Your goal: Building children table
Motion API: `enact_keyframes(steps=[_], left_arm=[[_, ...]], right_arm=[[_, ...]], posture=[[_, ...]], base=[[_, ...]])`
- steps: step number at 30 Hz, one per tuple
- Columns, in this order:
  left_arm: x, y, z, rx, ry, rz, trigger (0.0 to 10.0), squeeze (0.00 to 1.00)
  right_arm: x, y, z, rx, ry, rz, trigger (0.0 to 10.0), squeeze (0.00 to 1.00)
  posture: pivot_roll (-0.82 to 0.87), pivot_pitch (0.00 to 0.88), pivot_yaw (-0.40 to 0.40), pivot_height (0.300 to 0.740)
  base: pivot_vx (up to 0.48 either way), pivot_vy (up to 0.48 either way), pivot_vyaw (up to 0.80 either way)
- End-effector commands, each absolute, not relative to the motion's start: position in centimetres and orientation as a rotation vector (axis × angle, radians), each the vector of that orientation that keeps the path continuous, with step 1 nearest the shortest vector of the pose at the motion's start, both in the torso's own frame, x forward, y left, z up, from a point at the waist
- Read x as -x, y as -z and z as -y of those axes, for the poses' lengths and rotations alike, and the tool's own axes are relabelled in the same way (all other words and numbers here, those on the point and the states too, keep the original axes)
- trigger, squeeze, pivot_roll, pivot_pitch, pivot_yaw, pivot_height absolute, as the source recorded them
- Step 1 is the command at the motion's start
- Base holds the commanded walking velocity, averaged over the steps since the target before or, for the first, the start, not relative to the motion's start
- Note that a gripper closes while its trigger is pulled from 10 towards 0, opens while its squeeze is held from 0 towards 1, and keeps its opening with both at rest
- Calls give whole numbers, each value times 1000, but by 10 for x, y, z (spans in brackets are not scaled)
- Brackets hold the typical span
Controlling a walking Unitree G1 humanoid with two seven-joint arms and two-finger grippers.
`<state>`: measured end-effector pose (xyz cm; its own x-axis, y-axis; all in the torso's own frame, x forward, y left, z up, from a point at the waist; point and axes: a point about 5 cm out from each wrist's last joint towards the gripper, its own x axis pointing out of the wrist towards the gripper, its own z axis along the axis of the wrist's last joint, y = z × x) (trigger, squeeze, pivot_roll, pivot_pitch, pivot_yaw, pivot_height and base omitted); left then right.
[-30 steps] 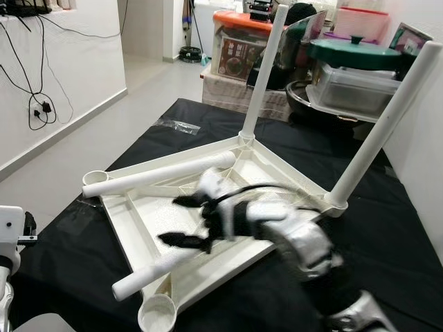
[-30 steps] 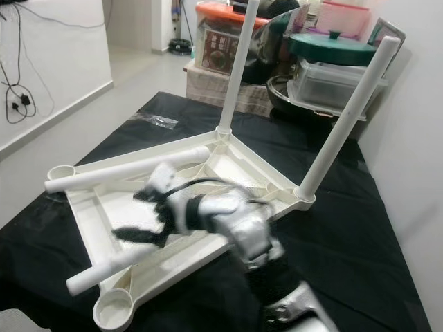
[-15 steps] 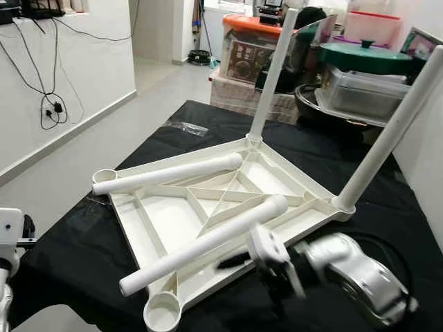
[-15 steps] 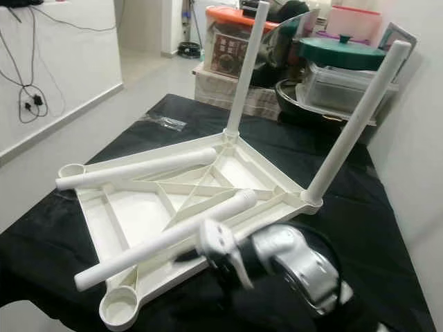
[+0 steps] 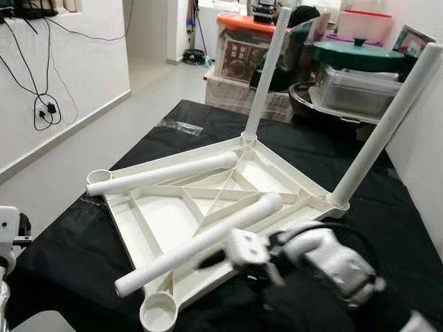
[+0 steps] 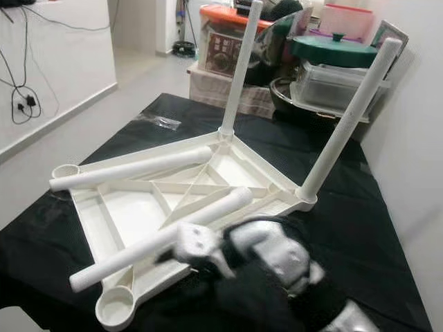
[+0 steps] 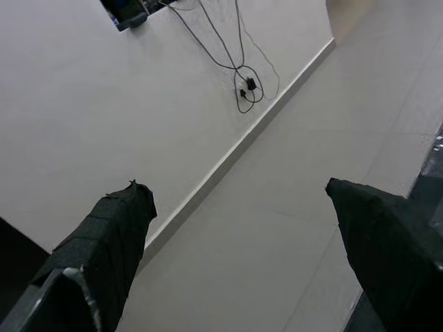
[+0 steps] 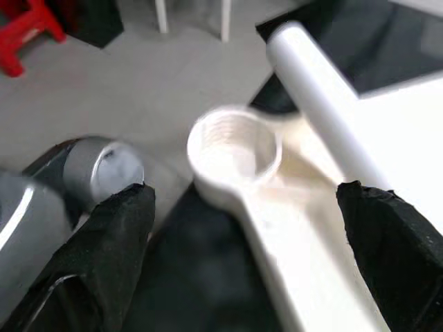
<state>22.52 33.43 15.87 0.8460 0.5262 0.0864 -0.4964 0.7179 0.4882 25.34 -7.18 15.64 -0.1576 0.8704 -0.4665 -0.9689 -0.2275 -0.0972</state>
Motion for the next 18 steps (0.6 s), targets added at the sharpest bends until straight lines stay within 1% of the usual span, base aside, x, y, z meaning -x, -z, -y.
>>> enact_keyframes(steps=[1, 3, 6, 7, 8, 9, 10, 12, 13, 14, 15, 16, 17, 18], left_arm=[[-225, -158, -334, -529, -561, -65, 10000, 0], [-225, -158, -334, -529, -561, -64, 10000, 0], [-222, -157, -334, -525, -559, -66, 10000, 0], [-220, -156, -333, -520, -557, -66, 10000, 0], [-220, -156, -333, -520, -557, -66, 10000, 0], [-219, -155, -333, -510, -551, -64, 10000, 0], [-218, -155, -332, -507, -549, -63, 10000, 0], [-218, -155, -332, -505, -548, -62, 10000, 0], [-221, -152, -323, -481, -502, -53, 10000, 0], [-223, -151, -317, -472, -472, -48, 10000, 0], [-223, -151, -317, -472, -472, -48, 10000, 0], [-225, -149, -306, -462, -415, -37, 10000, 0], [-226, -149, -301, -459, -390, -31, 10000, 0], [-228, -144, -275, -437, -255, -14, 10000, 0]], right_arm=[[-254, -148, 69, 518, -1728, -273, 10000, 0], [-253, -145, 66, 517, -1730, -267, 10000, 0], [-259, -143, 60, 495, -1664, -217, 10000, 0], [-264, -147, 57, 466, -1611, -182, 10000, 0], [-264, -147, 57, 466, -1611, -182, 10000, 0], [-278, -156, 54, 403, -1496, -126, 10000, 0], [-285, -160, 53, 373, -1442, -105, 10000, 0], [-290, -162, 52, 359, -1413, -93, 10000, 0], [-318, -186, 57, 226, -1192, -9, 10000, 0], [-328, -195, 60, 167, -1101, 25, 10000, 0], [-328, -195, 60, 167, -1101, 25, 10000, 0], [-339, -205, 65, 102, -986, 63, 10000, 0], [-342, -207, 67, 82, -944, 74, 10000, 0], [-350, -211, 72, -3, -820, 91, 10000, 0]], posture=[[82, 0, -120, 740], [84, 0, -121, 740], [87, 0, -125, 740], [87, 0, -125, 740], [87, 0, -125, 740], [86, 0, -126, 740], [86, 0, -126, 740], [86, 0, -126, 740], [81, 0, -120, 740], [80, 0, -119, 740], [80, 0, -119, 740], [79, 0, -116, 740], [79, 0, -116, 740], [79, 0, -112, 740]], base=[[0, 0, 0], [0, 0, 0], [0, 0, 0], [0, 0, 0], [0, 0, 0], [0, 0, 0], [0, 0, 0], [0, 0, 0], [0, 0, 0], [0, 0, 0], [0, 0, 0], [0, 0, 0], [0, 0, 0], [0, 0, 0]])
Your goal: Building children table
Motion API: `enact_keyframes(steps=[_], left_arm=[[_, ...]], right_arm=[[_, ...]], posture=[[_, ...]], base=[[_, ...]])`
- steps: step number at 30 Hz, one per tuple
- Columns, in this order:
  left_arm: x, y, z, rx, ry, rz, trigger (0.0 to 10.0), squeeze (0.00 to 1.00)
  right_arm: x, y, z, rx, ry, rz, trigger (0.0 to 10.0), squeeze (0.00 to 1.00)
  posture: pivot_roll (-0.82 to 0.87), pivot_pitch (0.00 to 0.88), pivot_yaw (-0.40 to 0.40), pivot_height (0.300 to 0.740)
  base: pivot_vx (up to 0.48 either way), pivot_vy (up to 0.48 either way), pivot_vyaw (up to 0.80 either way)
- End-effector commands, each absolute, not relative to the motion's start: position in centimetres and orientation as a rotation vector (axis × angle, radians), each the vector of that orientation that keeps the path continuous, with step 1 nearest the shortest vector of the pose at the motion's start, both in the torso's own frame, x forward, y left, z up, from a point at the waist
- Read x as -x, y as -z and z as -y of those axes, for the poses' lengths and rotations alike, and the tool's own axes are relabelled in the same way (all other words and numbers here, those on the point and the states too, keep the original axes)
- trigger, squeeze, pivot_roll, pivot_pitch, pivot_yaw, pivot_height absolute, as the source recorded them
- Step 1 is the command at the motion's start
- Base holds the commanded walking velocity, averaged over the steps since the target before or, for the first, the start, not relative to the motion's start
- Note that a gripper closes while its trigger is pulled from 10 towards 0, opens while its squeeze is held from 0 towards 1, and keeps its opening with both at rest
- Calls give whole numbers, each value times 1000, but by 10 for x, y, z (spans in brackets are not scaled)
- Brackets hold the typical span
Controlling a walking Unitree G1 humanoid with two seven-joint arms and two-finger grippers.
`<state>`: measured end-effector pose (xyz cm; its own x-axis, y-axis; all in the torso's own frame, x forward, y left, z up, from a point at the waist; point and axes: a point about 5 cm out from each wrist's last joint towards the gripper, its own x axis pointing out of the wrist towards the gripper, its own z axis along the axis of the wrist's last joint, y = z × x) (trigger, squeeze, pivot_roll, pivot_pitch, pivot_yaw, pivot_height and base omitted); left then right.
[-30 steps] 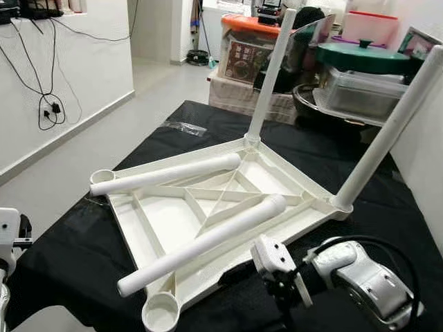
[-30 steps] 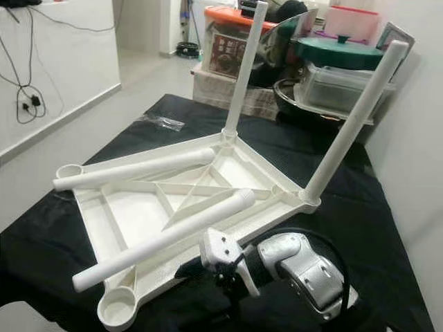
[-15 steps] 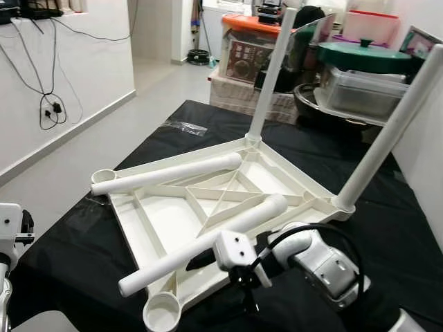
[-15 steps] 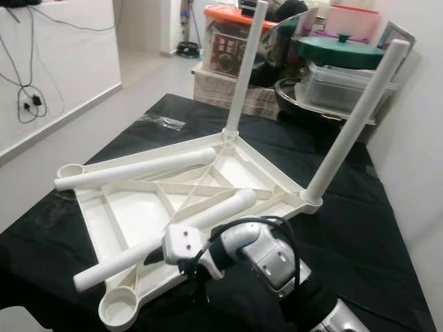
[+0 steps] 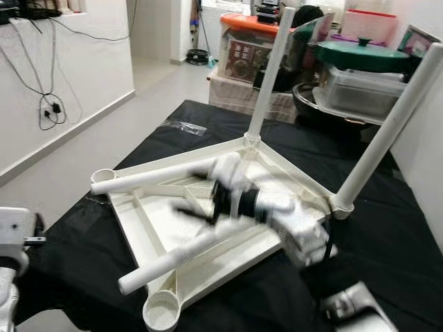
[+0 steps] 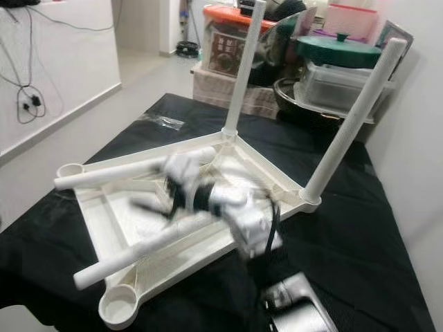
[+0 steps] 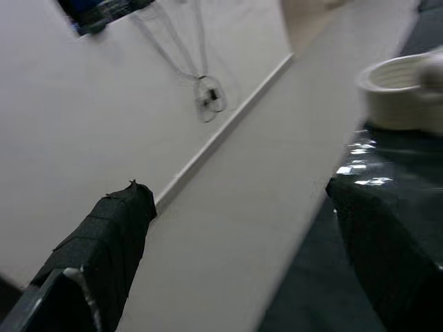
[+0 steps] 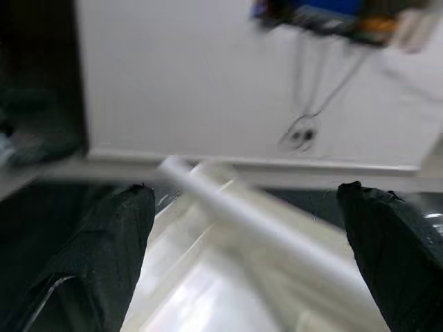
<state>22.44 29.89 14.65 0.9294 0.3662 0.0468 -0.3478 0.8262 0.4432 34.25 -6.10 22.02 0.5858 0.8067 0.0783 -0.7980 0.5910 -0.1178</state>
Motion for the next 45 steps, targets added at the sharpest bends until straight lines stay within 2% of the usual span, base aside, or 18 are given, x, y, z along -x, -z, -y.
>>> enact_keyframes(steps=[1, 3, 4, 6, 8, 11, 15, 16, 21, 26, 45], left_arm=[[-228, -144, -275, -437, -255, -14, 10000, 0], [-227, -143, -269, -431, -223, -11, 10000, 0], [-224, -140, -244, -398, -123, 20, 10000, 0], [-224, -140, -244, -398, -123, 20, 10000, 0], [-217, -137, -222, -373, -56, 48, 10000, 0], [-213, -140, -214, -377, -53, 79, 10000, 0], [-213, -145, -216, -412, -74, 104, 10000, 0], [-216, -159, -226, -453, -133, 151, 10000, 0], [-218, -176, -240, -474, -184, 200, 10000, 0], [-217, -179, -238, -473, -180, 209, 10000, 0], [-224, -182, -226, -439, -167, 232, 10000, 0]], right_arm=[[-350, -211, 72, -3, -820, 91, 10000, 0], [-352, -212, 73, -23, -794, 93, 10000, 0], [-350, -212, 74, -42, -757, 121, 10000, 0], [-350, -212, 74, -42, -757, 121, 10000, 0], [-347, -211, 77, -34, -689, 158, 10000, 0], [-346, -210, 81, -26, -614, 187, 10000, 0], [-346, -207, 83, -37, -589, 187, 10000, 0], [-347, -203, 83, -62, -562, 180, 10000, 0], [-347, -203, 78, -100, -549, 180, 10000, 0], [-348, -205, 76, -120, -534, 183, 10000, 0], [-349, -205, 83, -161, -447, 185, 10000, 0]], posture=[[79, 0, -112, 740], [79, 0, -112, 740], [80, 0, -107, 740], [80, 0, -107, 740], [79, 0, -107, 740], [81, 0, -112, 740], [85, 0, -115, 740], [90, 0, -115, 740], [91, 0, -114, 740], [91, 0, -111, 740], [82, 0, -107, 740]], base=[[0, 0, 0], [0, 0, 0], [0, 0, 0], [0, 0, 0], [0, 0, 0], [0, 0, 0], [0, 0, 0], [0, 0, 0], [0, 0, 0], [0, 0, 0], [-360, 0, 0]])
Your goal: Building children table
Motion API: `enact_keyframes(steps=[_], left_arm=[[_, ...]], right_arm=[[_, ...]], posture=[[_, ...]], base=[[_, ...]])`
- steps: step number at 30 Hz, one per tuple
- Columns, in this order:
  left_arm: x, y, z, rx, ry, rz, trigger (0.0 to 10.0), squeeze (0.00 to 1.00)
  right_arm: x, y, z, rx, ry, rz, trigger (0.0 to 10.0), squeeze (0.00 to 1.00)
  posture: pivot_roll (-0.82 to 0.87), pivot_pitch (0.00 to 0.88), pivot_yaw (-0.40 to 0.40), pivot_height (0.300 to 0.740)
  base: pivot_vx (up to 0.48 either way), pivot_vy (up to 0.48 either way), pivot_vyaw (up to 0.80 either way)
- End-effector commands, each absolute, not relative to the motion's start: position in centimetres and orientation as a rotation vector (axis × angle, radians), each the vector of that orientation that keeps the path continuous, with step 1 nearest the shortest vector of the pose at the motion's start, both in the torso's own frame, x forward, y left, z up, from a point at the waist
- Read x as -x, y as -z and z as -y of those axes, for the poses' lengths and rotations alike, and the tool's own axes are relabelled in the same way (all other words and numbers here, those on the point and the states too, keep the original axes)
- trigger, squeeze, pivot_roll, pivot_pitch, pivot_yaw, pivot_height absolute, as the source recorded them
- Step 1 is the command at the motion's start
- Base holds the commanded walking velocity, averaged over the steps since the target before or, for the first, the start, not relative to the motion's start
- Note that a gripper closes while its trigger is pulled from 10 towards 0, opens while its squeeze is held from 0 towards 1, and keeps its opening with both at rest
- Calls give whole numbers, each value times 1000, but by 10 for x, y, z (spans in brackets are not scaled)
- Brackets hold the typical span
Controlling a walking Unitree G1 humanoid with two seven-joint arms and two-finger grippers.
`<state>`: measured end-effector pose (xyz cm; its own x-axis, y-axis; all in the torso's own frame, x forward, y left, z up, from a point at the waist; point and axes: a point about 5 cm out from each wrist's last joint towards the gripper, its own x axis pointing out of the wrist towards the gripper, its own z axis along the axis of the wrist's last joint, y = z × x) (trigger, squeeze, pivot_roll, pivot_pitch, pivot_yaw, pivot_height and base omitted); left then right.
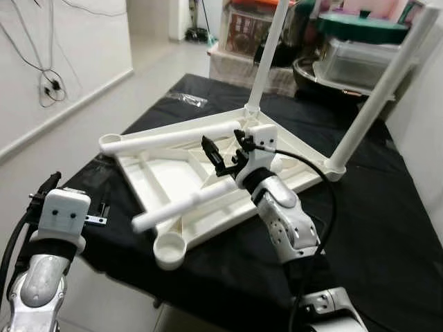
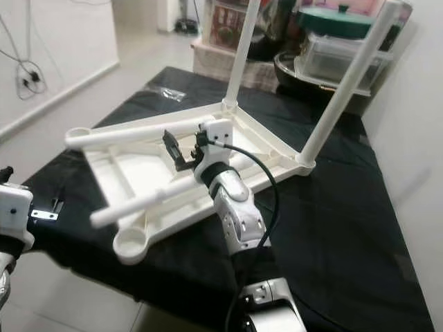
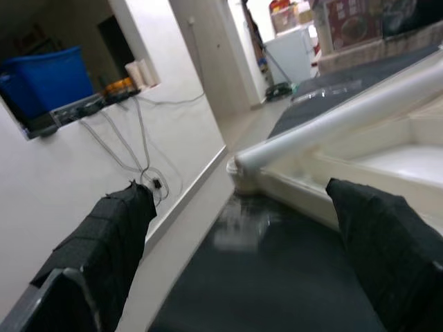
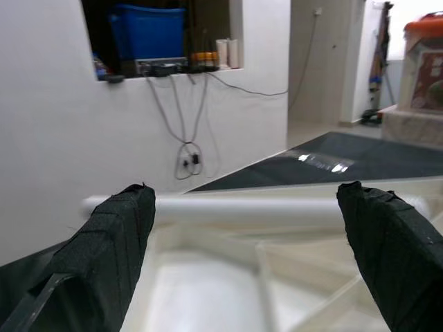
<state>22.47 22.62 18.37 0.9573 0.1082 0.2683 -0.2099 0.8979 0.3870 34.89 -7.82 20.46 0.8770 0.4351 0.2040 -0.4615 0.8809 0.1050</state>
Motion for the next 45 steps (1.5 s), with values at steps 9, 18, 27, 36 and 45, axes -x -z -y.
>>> enact_keyframes(steps=[9, 18, 27, 36, 45], left_arm=[[-227, -180, -224, -377, -176, 220, 10000, 0], [-230, -176, -226, -352, -179, 194, 10000, 0], [-233, -174, -223, -336, -171, 189, 10000, 0], [-237, -172, -221, -327, -159, 181, 10000, 0], [-238, -171, -223, -326, -164, 175, 10000, 0]], right_arm=[[-351, -203, 95, -160, -388, 177, 10000, 0], [-352, -198, 105, -165, -322, 163, 10000, 0], [-354, -185, 109, -150, -281, 81, 10000, 0], [-351, -180, 112, -122, -273, 76, 10000, 0], [-350, -178, 110, -99, -278, 70, 10000, 0]], posture=[[80, 0, -105, 740], [71, 0, -100, 740], [63, 0, -94, 740], [58, 0, -89, 740], [60, 0, -91, 740]], base=[[0, 0, 0], [0, 409, 0], [0, 480, -533], [0, 480, -622], [0, 480, -44]])
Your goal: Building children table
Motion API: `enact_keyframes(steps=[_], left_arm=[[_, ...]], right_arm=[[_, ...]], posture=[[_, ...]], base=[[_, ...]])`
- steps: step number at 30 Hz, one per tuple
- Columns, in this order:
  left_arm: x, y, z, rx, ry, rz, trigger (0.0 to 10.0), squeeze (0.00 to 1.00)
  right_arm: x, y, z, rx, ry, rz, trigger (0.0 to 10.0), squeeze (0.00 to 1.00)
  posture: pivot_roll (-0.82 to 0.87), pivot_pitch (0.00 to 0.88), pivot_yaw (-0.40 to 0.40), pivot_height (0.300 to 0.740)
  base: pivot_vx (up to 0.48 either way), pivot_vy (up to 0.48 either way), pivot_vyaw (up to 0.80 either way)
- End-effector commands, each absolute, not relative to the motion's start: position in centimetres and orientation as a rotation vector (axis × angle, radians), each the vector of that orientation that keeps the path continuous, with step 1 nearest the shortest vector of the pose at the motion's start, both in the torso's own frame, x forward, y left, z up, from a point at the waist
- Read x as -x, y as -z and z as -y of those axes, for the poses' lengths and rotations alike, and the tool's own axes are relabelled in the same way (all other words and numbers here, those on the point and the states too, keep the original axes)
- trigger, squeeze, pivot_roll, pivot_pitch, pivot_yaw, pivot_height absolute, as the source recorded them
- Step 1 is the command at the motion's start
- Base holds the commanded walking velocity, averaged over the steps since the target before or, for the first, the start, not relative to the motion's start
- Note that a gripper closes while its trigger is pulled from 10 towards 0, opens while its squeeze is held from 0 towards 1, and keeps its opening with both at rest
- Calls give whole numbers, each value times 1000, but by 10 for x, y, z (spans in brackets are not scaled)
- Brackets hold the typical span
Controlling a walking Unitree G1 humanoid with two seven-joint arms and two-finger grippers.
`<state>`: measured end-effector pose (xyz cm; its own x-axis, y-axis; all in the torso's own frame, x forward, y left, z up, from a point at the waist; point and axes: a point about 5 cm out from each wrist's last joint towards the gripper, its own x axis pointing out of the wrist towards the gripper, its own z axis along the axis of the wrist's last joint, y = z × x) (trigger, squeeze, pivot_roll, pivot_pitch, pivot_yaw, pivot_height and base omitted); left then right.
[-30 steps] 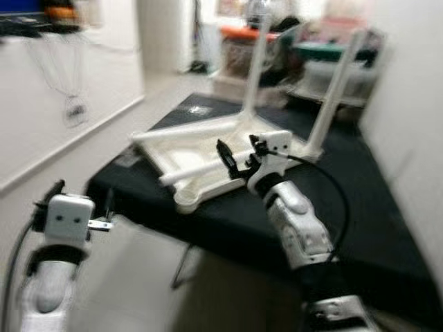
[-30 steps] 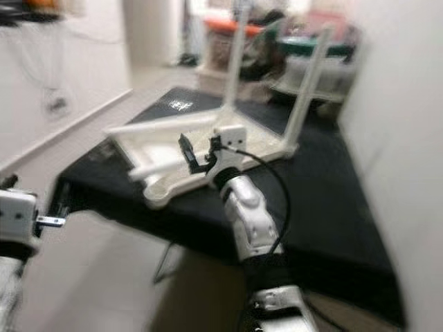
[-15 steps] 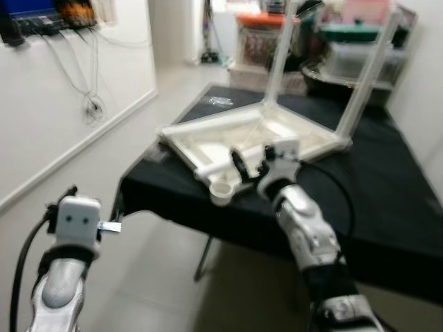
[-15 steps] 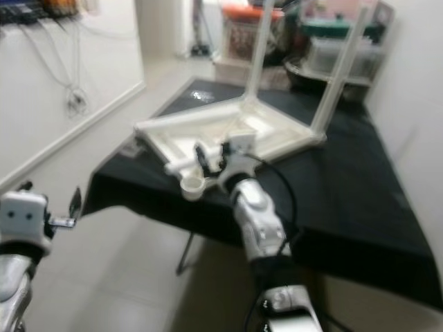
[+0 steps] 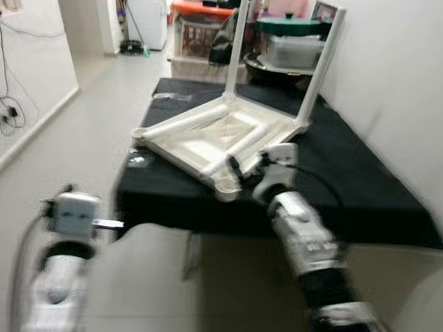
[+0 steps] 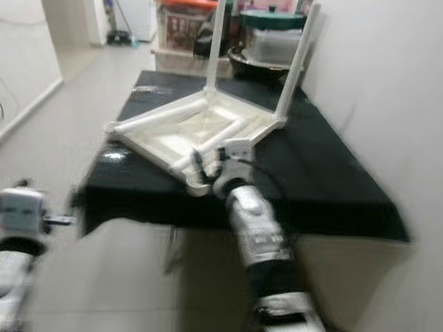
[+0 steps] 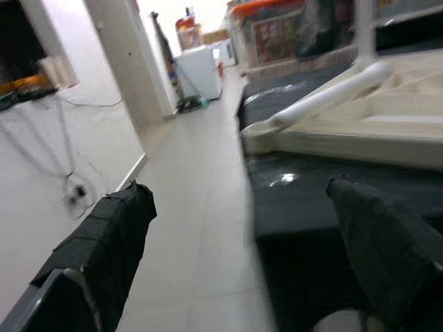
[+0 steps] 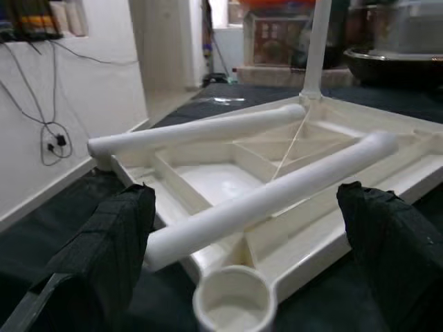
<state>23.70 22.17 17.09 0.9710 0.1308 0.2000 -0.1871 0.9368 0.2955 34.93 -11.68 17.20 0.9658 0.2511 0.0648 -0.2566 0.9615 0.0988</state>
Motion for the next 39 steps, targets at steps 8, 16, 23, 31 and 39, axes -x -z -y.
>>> enact_keyframes(steps=[8, 16, 23, 31, 39], left_arm=[[-239, -171, -222, -323, -170, 183, 10000, 0], [-244, -178, -218, -276, -167, 223, 10000, 0], [-247, -180, -217, -267, -168, 233, 10000, 0], [-248, -180, -215, -264, -160, 233, 10000, 0], [-249, -181, -213, -263, -147, 232, 10000, 0]], right_arm=[[-349, -178, 107, -91, -285, 68, 10000, 0], [-348, -177, 105, -40, -298, 79, 10000, 0], [-347, -177, 99, -12, -317, 80, 10000, 0], [-347, -178, 93, 6, -338, 90, 10000, 0], [-350, -182, 92, 38, -357, 100, 10000, 0]], posture=[[61, 0, -93, 740], [60, 0, -90, 740], [66, 0, -93, 740], [69, 0, -93, 740], [70, 0, -96, 740]], base=[[0, 300, -300], [0, 0, -400], [295, 47, 0], [287, 0, 0], [288, 0, 0]])
